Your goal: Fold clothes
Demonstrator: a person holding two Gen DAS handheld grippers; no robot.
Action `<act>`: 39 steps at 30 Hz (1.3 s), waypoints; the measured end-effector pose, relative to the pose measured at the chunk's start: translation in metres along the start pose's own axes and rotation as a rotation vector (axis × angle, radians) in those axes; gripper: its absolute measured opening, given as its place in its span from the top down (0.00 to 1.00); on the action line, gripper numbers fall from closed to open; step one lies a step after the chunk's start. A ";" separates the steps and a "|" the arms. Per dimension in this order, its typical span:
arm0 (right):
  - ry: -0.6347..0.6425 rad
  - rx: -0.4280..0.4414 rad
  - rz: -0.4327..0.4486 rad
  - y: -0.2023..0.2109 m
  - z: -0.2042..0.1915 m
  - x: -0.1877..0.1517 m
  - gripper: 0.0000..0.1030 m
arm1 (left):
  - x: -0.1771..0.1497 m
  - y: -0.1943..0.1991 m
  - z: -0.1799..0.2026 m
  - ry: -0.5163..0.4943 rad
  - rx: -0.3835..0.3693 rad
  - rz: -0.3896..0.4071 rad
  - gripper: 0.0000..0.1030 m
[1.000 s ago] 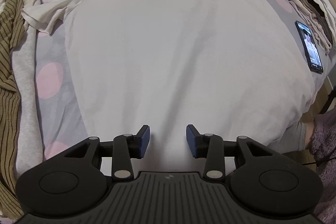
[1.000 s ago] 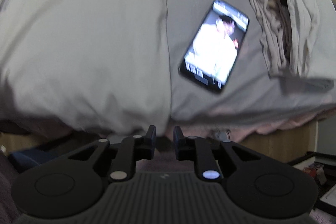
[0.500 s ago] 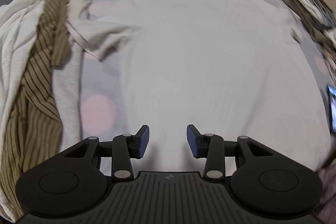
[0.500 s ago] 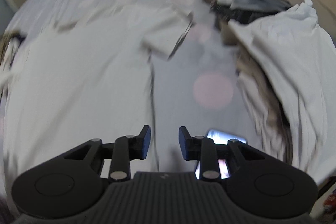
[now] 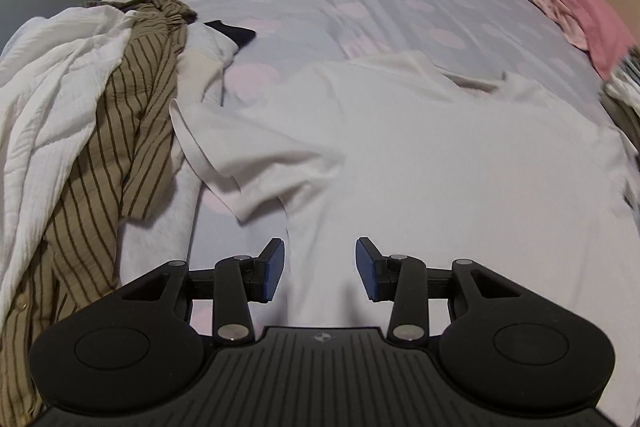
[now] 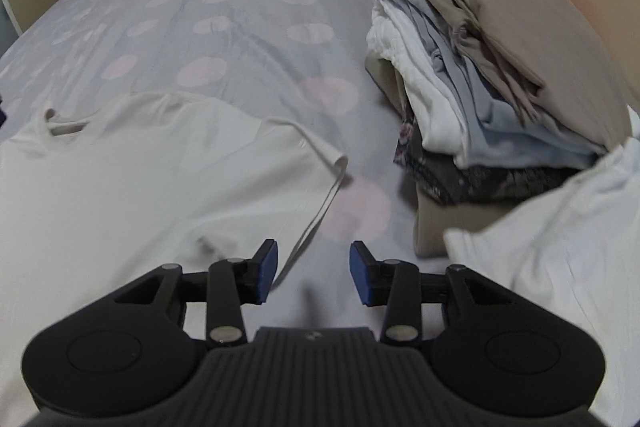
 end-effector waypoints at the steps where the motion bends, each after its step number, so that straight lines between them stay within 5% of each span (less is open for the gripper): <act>1: -0.002 -0.003 0.003 -0.006 0.002 0.003 0.58 | 0.002 -0.003 0.001 0.012 -0.004 0.001 0.64; 17: 0.048 -0.087 0.111 -0.066 0.011 0.048 0.52 | 0.004 -0.013 0.007 0.005 -0.014 0.002 0.60; 20: 0.044 -0.102 0.120 -0.074 0.016 0.054 0.61 | 0.002 -0.015 0.005 -0.007 -0.003 -0.002 0.60; 23: 0.061 -0.095 0.117 -0.075 0.014 0.055 0.95 | 0.002 -0.016 0.004 -0.002 -0.004 -0.009 0.60; 26: 0.061 -0.070 0.133 -0.065 0.010 0.058 1.00 | 0.003 -0.014 0.006 -0.001 -0.009 -0.003 0.60; 32: 0.060 0.030 0.220 -0.023 -0.006 0.073 0.99 | 0.003 -0.007 0.016 -0.021 -0.030 0.013 0.60; 34: 0.083 0.024 0.221 -0.022 -0.009 0.073 0.91 | 0.001 -0.005 0.019 -0.025 -0.035 0.018 0.60; 36: 0.115 0.000 0.214 -0.027 -0.010 0.070 0.61 | 0.000 -0.002 0.021 -0.025 -0.037 0.021 0.60; 39: 0.153 -0.038 0.206 -0.036 -0.005 0.063 0.63 | -0.003 0.000 0.022 -0.027 -0.044 0.019 0.60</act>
Point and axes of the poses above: each gripper's, at about its wrist camera, not at the fingertips, and y roughly against the way its jaws point, z to its right, x to its top, the point moved 9 cm from there along -y, roughly the way its jaws point, and after that the axes turned 8 degrees about y, right-handed, at the moved point
